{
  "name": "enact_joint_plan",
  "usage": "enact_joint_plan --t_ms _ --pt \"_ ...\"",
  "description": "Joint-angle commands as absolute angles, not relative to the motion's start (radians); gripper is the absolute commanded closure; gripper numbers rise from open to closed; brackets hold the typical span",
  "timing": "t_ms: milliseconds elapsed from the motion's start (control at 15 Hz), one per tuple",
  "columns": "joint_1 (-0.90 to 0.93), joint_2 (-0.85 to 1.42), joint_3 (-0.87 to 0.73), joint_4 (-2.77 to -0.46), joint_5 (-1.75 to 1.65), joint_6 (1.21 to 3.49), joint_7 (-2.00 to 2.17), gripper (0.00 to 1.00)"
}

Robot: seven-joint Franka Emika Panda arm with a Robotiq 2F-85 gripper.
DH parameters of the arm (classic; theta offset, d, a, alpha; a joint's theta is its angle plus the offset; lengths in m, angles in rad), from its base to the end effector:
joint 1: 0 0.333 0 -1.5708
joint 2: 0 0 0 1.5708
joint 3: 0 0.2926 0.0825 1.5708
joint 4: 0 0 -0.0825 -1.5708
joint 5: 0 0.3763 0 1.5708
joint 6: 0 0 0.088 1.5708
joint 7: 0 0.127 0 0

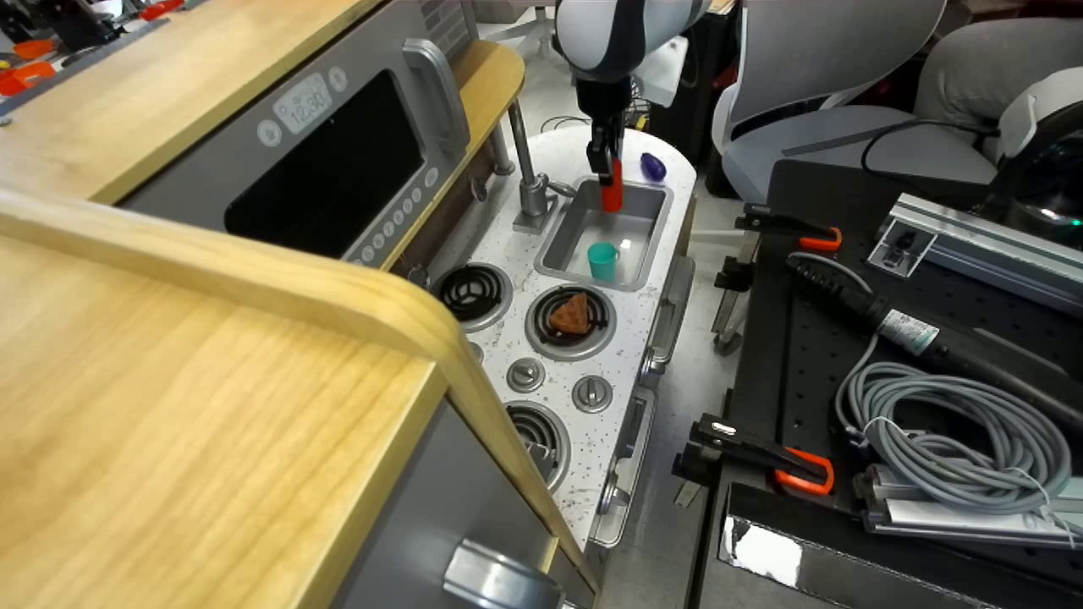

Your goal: Put the red bottle in the green cup

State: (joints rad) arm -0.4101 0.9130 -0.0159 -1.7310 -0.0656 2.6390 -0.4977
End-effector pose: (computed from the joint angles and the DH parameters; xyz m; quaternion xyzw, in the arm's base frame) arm 0.5663 -0.2559 0.0279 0.9975 0.0676 -0.0121 0.0186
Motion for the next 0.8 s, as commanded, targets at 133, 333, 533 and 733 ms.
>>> enact_joint_plan --t_ms 133,333,533,733 --pt "-0.455 0.781 0.064 -1.834 0.005 2.595 -0.515 0.87" --pt "-0.451 0.738 0.076 -1.887 0.026 2.614 -0.526 0.87" --pt "-0.436 0.693 0.077 -1.949 0.023 2.63 -0.52 0.87" --pt "-0.422 0.671 0.078 -1.989 0.022 2.633 -0.513 0.87"
